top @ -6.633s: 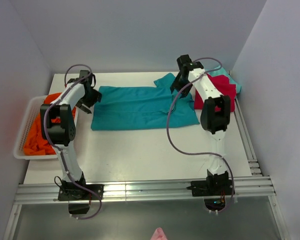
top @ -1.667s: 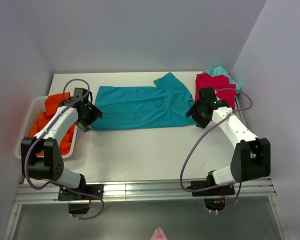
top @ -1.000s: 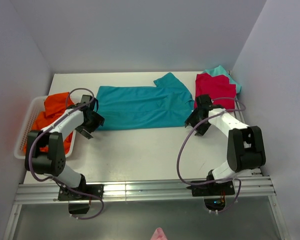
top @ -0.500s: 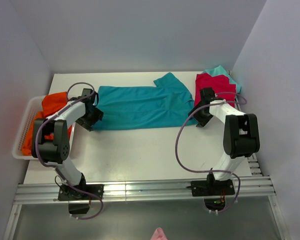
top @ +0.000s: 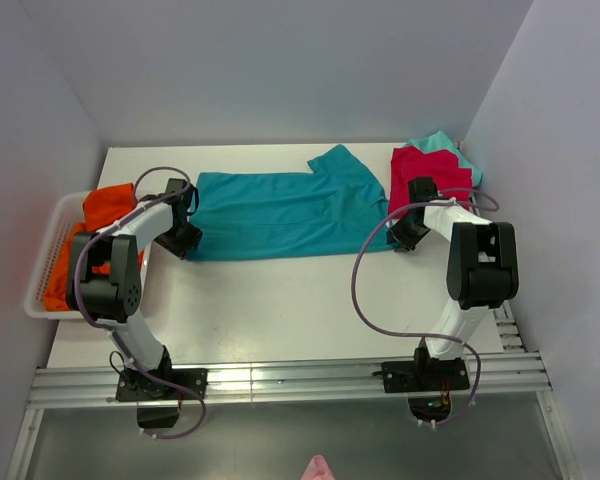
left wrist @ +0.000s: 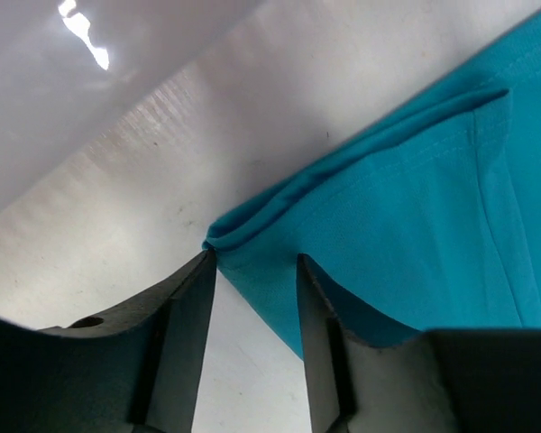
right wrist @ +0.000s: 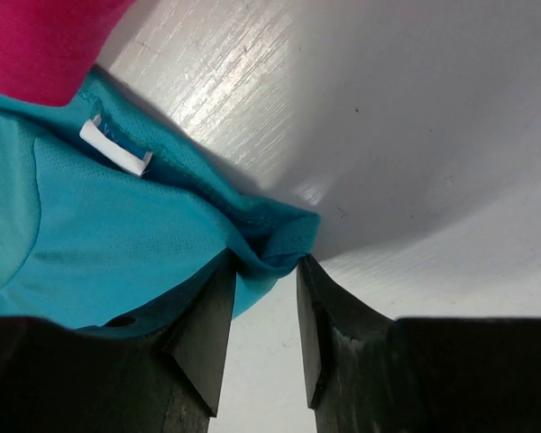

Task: Fold and stack the t-shirts
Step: Fold the tshirt

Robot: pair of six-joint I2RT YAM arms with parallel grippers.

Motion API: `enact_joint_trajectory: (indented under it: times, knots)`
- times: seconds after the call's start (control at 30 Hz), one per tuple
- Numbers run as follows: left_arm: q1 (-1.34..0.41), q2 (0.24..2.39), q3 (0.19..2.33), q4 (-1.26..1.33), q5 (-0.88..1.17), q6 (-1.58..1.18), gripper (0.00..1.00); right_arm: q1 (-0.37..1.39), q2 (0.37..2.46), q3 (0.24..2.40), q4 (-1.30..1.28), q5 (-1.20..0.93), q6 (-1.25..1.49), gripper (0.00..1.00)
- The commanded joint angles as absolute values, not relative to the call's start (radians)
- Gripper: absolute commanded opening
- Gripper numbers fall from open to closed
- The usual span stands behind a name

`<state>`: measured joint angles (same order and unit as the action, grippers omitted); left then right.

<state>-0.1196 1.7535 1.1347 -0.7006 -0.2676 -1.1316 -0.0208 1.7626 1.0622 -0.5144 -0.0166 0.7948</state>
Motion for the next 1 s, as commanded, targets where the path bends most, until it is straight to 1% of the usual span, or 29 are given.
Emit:
enact_joint_trajectory:
  times: [0.0,0.17,0.23,0.27,0.3,0.37,0.4,0.43,0.5,0.57,0.77,0.97]
  knots:
    - [-0.087,1.825,1.109,-0.687,-0.232,-1.146,0.46,-0.031,1.79,1.077,-0.497,0.005,0.781,0.38]
    - [-0.087,1.829,1.111,-0.692,-0.236,-1.144,0.42,-0.034,1.821,1.088,-0.485,0.005,0.773,0.32]
    - [-0.087,1.833,1.117,-0.695,-0.239,-1.141,0.35,-0.035,1.83,1.1,-0.486,0.005,0.769,0.24]
    - [-0.087,1.835,1.117,-0.696,-0.239,-1.14,0.31,-0.035,1.836,1.103,-0.488,0.005,0.769,0.19]
    - [-0.087,1.839,1.12,-0.698,-0.239,-1.138,0.21,-0.037,1.839,1.109,-0.489,0.005,0.767,0.16]
    - [-0.087,1.844,1.123,-0.701,-0.238,-1.138,0.11,-0.038,1.839,1.114,-0.492,-0.015,0.765,0.13]
    - [-0.087,1.845,1.121,-0.7,-0.236,-1.135,0.03,-0.038,1.836,1.114,-0.495,-0.014,0.765,0.11]
    - [-0.087,1.844,1.12,-0.698,-0.235,-1.135,0.0,-0.038,1.83,1.114,-0.499,-0.014,0.764,0.1]
    - [-0.087,1.838,1.115,-0.698,-0.235,-1.138,0.0,-0.04,1.822,1.109,-0.508,-0.008,0.762,0.04]
    - [-0.087,1.824,1.111,-0.699,-0.238,-1.138,0.0,-0.041,1.804,1.104,-0.518,-0.003,0.767,0.0]
    - [-0.089,1.77,1.083,-0.718,-0.245,-1.143,0.0,-0.041,1.692,1.054,-0.58,0.051,0.804,0.0]
    - [-0.1,1.695,1.025,-0.733,-0.244,-1.157,0.0,-0.041,1.543,0.945,-0.61,0.06,0.828,0.0]
